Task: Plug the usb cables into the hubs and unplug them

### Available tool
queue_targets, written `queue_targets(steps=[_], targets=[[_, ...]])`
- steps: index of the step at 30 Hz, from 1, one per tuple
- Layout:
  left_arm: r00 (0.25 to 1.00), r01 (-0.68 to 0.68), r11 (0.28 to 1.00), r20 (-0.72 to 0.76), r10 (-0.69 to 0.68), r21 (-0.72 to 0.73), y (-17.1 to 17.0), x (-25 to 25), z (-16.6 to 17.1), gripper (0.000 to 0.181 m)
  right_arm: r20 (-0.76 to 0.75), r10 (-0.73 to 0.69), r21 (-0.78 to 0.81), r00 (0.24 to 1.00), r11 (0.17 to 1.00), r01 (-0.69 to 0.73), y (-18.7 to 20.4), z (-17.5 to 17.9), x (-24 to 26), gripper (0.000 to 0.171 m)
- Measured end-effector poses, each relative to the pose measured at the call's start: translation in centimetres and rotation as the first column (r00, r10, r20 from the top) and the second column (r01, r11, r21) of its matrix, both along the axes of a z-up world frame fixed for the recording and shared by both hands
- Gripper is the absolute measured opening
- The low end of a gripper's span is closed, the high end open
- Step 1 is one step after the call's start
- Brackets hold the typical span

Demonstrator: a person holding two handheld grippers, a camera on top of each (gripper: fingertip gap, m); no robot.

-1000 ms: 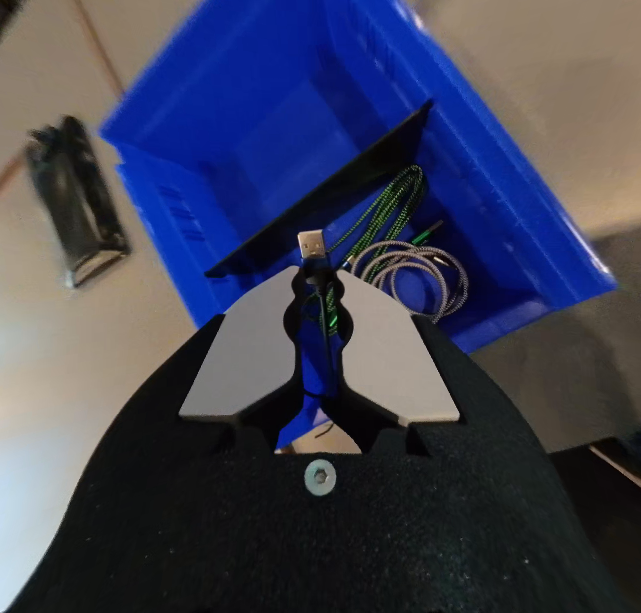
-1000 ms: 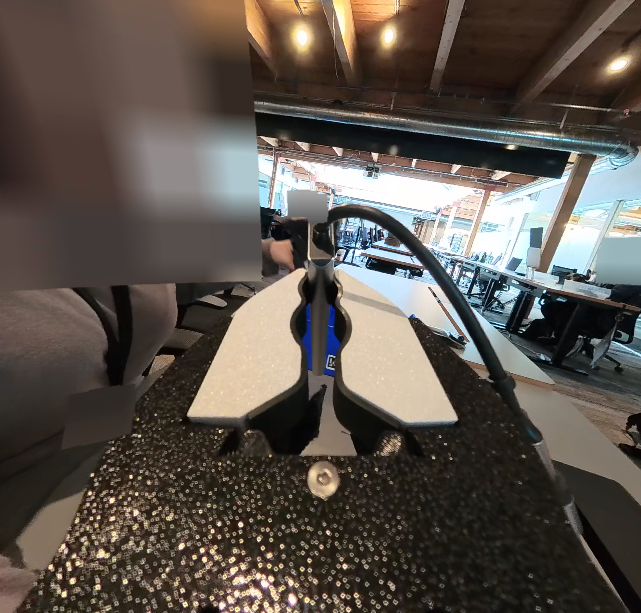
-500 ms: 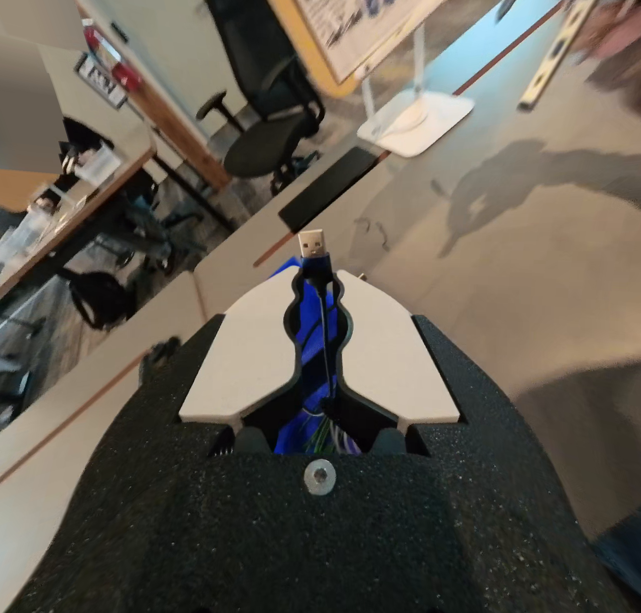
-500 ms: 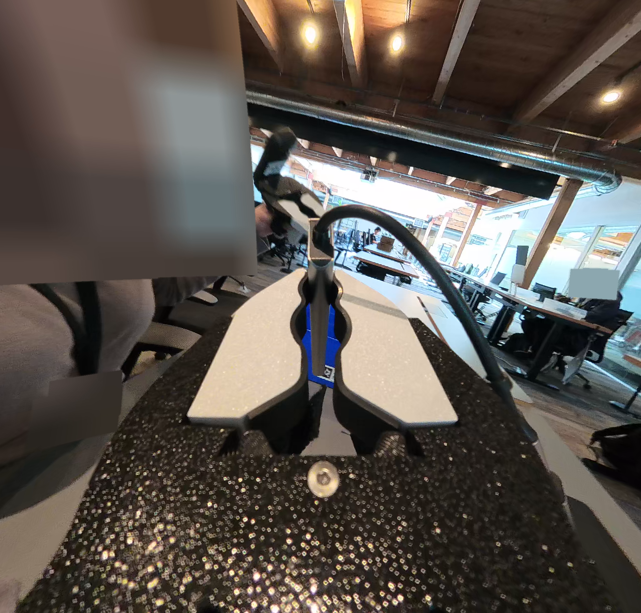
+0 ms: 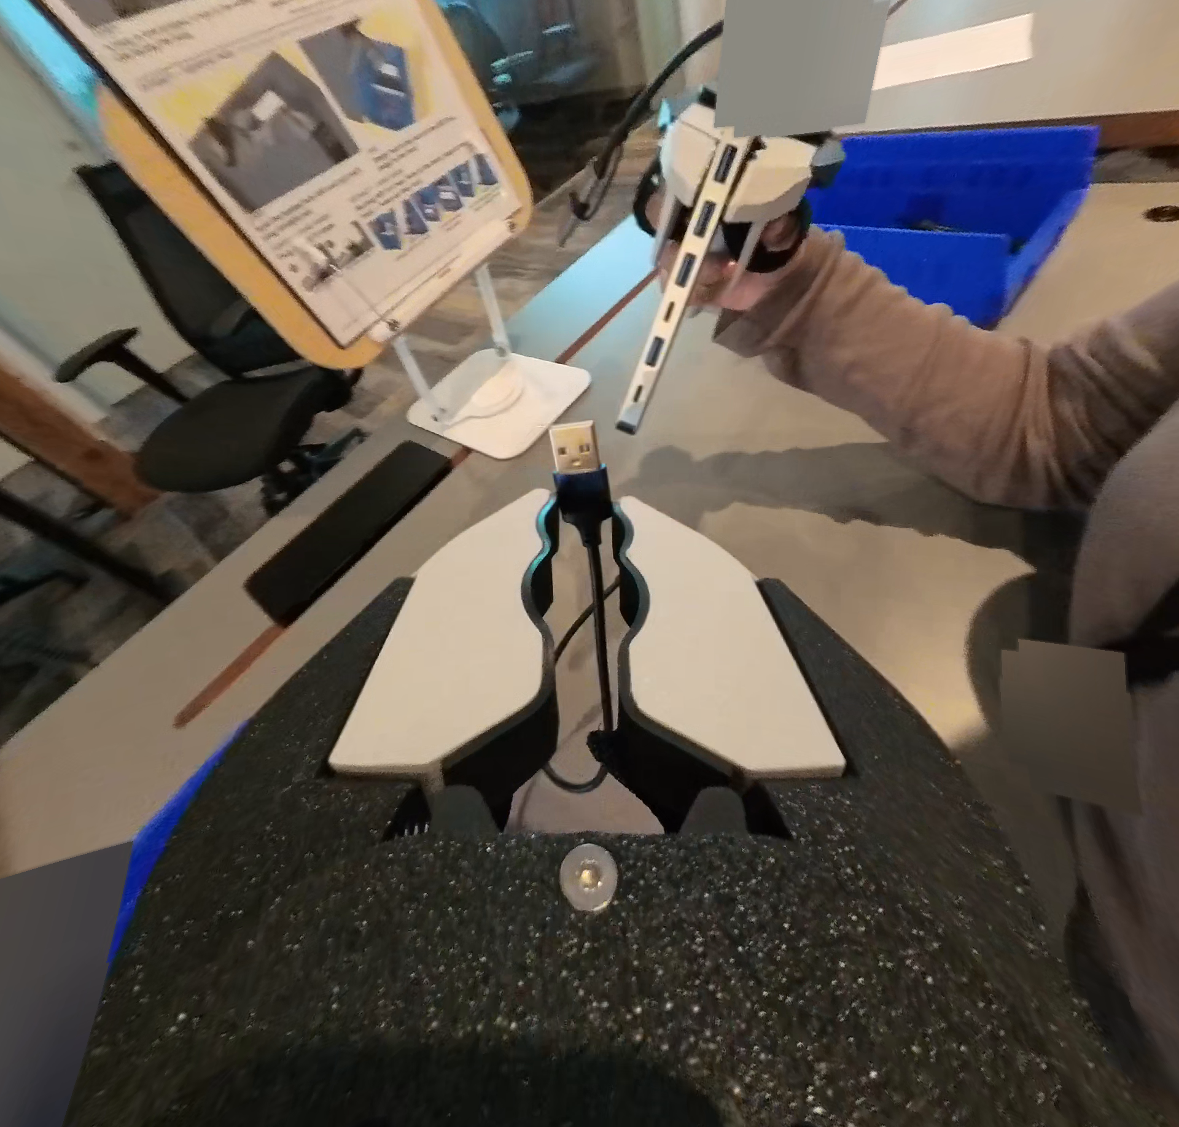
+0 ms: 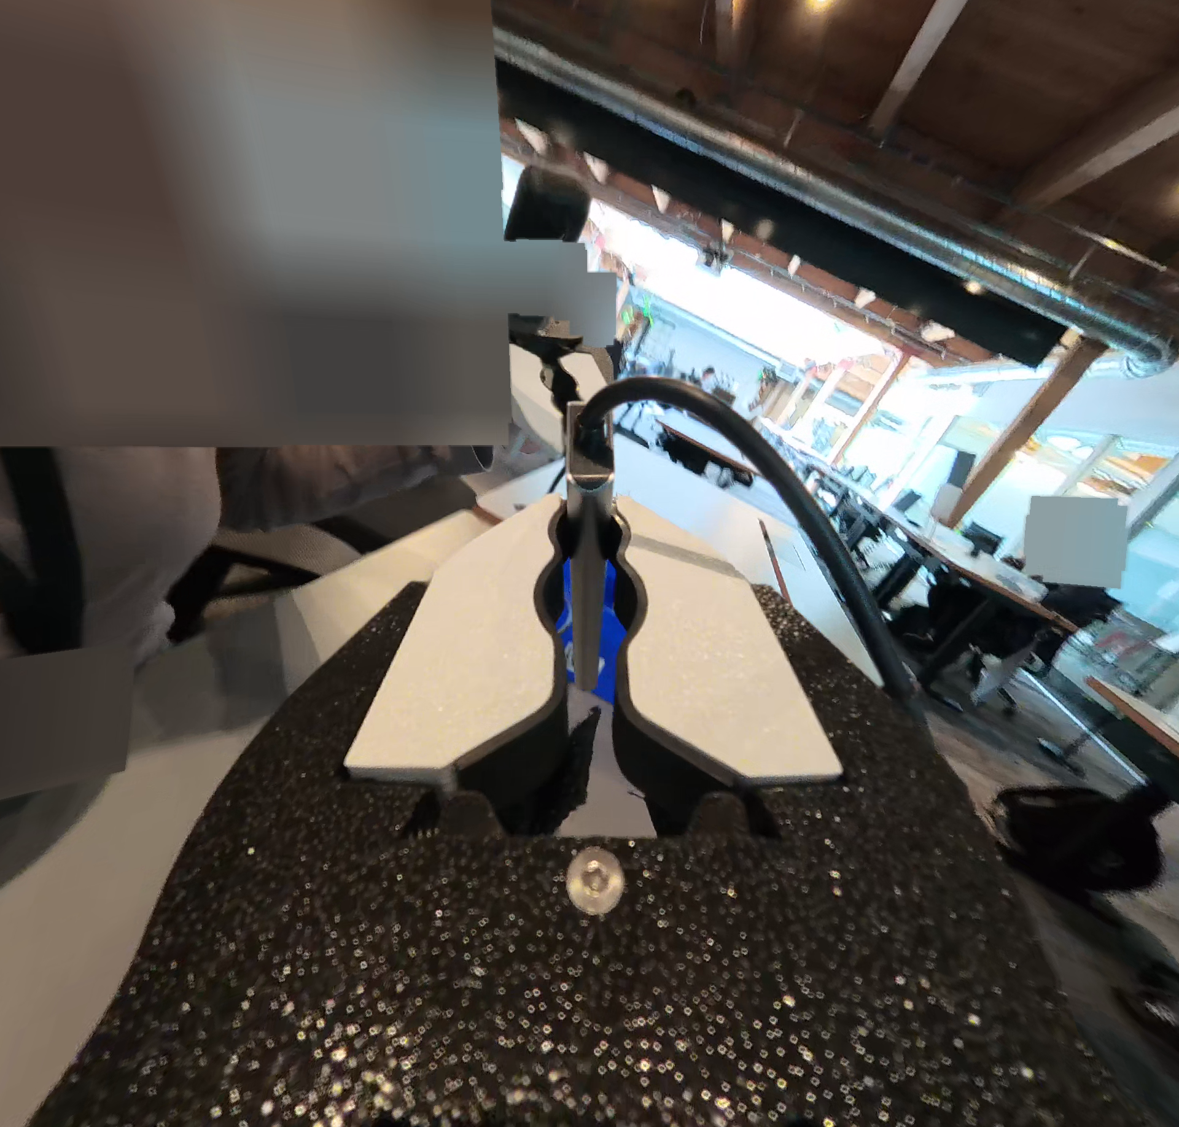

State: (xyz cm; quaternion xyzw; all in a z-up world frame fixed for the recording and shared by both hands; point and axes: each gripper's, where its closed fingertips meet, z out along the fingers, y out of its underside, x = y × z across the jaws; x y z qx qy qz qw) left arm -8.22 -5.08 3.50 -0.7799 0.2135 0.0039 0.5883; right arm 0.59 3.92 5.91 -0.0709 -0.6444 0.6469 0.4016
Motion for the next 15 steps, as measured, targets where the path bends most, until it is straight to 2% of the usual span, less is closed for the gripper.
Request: queue_targets(steps=[3,6,15], targets=[[0.998,0.054,0.991,0.038,-0.049,-0.119,1.3,1.2,-2.3,0.015,0.02,-0.009,0.023,1.0,1.0,0.009,0.1,-0.5,0.0,0.009],[0.998,0.052,0.979,0.032,-0.047,-0.196,3.0,1.9,-4.7,0.016,0.045,0.007,0.009,0.999,1.0,-0.007,0.7,-0.9,0.5,0.009],[0.963,0.241,0.956,0.164,-0.214,-0.169,5.3,6.9,-4.6,0.015,0.027,-0.015,0.017,1.0,1.0,0.014,2.0,-1.3,1.6,0.009]])
